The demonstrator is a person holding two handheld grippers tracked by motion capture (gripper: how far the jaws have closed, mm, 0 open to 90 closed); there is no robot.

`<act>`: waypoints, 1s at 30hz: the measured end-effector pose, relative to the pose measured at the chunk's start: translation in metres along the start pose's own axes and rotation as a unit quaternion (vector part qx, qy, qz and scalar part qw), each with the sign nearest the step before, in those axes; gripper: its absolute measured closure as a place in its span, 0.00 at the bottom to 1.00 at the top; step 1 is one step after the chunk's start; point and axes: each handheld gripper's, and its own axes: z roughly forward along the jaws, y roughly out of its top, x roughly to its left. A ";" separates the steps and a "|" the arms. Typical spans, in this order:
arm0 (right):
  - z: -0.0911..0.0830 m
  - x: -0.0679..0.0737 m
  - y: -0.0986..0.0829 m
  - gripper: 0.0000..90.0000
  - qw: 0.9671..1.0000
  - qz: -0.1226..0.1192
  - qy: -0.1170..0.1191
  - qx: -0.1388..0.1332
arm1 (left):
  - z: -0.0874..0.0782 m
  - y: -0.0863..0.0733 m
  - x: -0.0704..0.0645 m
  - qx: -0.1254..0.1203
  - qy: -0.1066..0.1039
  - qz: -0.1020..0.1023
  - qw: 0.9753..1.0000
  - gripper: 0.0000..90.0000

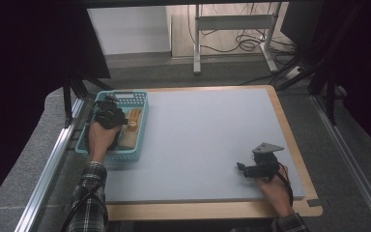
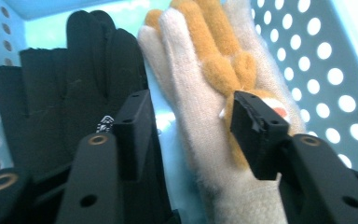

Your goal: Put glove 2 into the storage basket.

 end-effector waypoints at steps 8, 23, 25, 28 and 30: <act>0.000 0.000 0.000 0.16 1.000 0.000 0.000 0.000 | -0.009 -0.006 0.005 -0.026 -0.011 -0.010 1.000 0.31; 0.000 0.000 0.000 0.16 1.000 0.000 -0.001 0.000 | -0.021 -0.017 0.006 -0.054 -0.026 0.005 0.998 0.14; 0.000 0.000 0.000 0.16 1.000 0.000 -0.001 0.000 | -0.023 -0.019 0.005 -0.058 -0.031 0.006 0.998 0.13; 0.000 0.000 0.000 0.16 1.000 0.000 -0.001 0.000 | -0.026 -0.021 0.004 -0.064 -0.035 0.011 0.997 0.13; 0.000 0.000 0.000 0.16 1.000 0.000 -0.001 0.000 | -0.028 -0.023 0.003 -0.066 -0.038 0.016 0.997 0.12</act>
